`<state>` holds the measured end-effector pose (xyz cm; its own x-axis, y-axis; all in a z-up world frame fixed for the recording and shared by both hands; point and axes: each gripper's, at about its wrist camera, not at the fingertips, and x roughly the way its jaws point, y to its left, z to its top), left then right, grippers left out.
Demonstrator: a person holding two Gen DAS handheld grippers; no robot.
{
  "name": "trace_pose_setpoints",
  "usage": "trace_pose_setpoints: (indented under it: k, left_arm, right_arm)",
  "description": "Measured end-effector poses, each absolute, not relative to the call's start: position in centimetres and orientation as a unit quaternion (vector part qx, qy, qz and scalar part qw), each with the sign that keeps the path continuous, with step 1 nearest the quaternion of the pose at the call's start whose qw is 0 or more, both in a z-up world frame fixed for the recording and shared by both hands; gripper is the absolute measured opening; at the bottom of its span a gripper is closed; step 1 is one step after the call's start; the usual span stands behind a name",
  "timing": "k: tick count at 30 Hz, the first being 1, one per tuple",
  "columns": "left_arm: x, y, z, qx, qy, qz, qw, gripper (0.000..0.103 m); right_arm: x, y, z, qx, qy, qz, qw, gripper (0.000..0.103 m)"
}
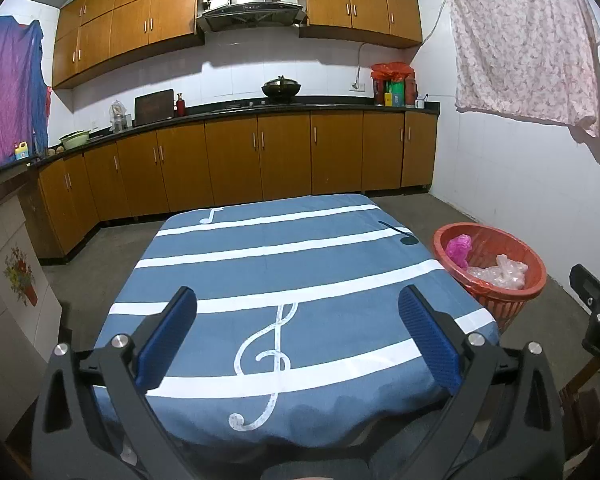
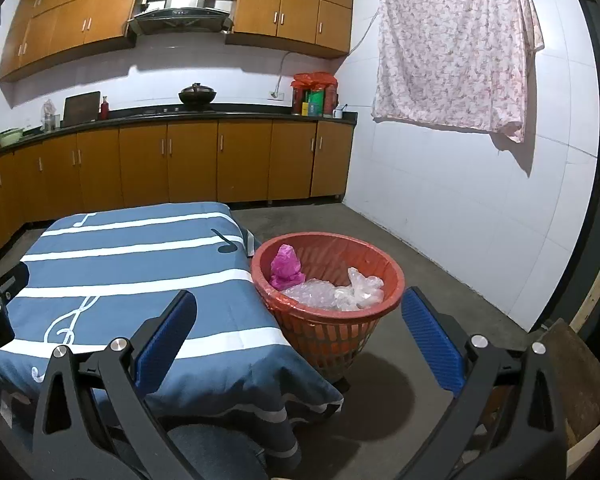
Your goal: Collect trash
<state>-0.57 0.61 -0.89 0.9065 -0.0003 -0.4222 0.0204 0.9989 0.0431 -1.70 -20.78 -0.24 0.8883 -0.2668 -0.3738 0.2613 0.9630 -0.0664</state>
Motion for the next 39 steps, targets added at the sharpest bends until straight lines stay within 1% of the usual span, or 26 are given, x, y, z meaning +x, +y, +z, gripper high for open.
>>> trace_pose_setpoints:
  k: [6,39]
  left_arm:
    - [-1.0,0.8,-1.0,0.01,0.216,-0.012,0.976,0.099]
    - [-1.8,0.5,-1.2,0.006,0.215,-0.017,0.976,0.099]
  right_arm:
    - [-2.1,-20.2,-0.2,-0.008,0.187,-0.132,0.973,0.101]
    - [-2.4,-19.9,-0.7,-0.004,0.19,-0.131,0.973,0.101]
